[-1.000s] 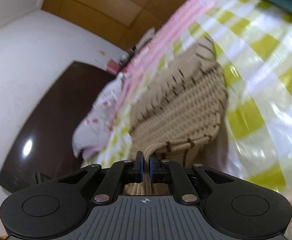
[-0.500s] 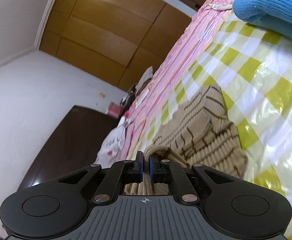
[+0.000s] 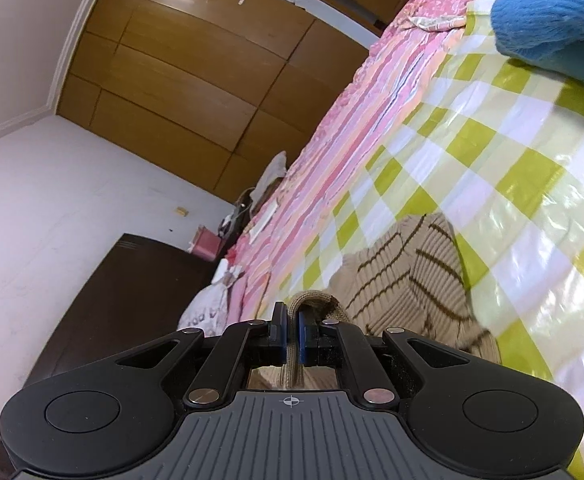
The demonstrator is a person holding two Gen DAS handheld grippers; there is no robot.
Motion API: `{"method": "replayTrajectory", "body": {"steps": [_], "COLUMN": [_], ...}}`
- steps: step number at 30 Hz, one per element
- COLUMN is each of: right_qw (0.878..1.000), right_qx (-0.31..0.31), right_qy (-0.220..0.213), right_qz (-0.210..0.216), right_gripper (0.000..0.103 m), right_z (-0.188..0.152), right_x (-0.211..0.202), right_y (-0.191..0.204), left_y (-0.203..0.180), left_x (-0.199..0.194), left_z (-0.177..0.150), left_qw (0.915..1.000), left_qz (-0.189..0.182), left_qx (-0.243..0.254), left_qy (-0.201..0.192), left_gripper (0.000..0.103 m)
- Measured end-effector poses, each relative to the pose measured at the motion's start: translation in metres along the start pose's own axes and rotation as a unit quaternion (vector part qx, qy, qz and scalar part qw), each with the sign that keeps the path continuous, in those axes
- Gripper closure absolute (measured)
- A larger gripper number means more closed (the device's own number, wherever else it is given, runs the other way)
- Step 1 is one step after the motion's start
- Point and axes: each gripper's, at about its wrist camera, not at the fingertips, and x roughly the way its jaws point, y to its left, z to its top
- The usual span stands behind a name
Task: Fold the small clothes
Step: 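Fold the held hem up toward the collar with both grippers, release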
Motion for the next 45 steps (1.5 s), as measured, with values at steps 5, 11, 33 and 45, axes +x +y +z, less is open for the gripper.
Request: {"method": "replayTrajectory", "body": {"steps": [5, 11, 33, 45], "right_qw": [1.0, 0.999, 0.993, 0.992], "right_qx": [-0.005, -0.006, -0.041, -0.056], "right_qy": [0.002, -0.004, -0.007, -0.019], "right_qz": [-0.018, -0.041, -0.113, -0.115], "right_gripper": [0.097, 0.097, 0.092, 0.069], "right_z": [0.01, 0.021, 0.041, 0.049], "right_x": [0.029, 0.053, 0.11, 0.098], "right_y": [-0.008, -0.018, -0.033, -0.027], "left_y": [0.007, 0.014, 0.026, 0.006], "left_x": [0.021, 0.04, 0.071, 0.046], "left_z": [0.006, 0.016, 0.025, 0.019], "left_qw": [0.9998, 0.9996, 0.9975, 0.9908], "left_qz": [0.02, 0.026, 0.069, 0.115], "left_qx": [0.009, 0.003, -0.011, 0.03], "left_qy": [0.002, -0.002, -0.017, -0.064], "left_gripper": [0.091, 0.091, 0.072, 0.051]}}
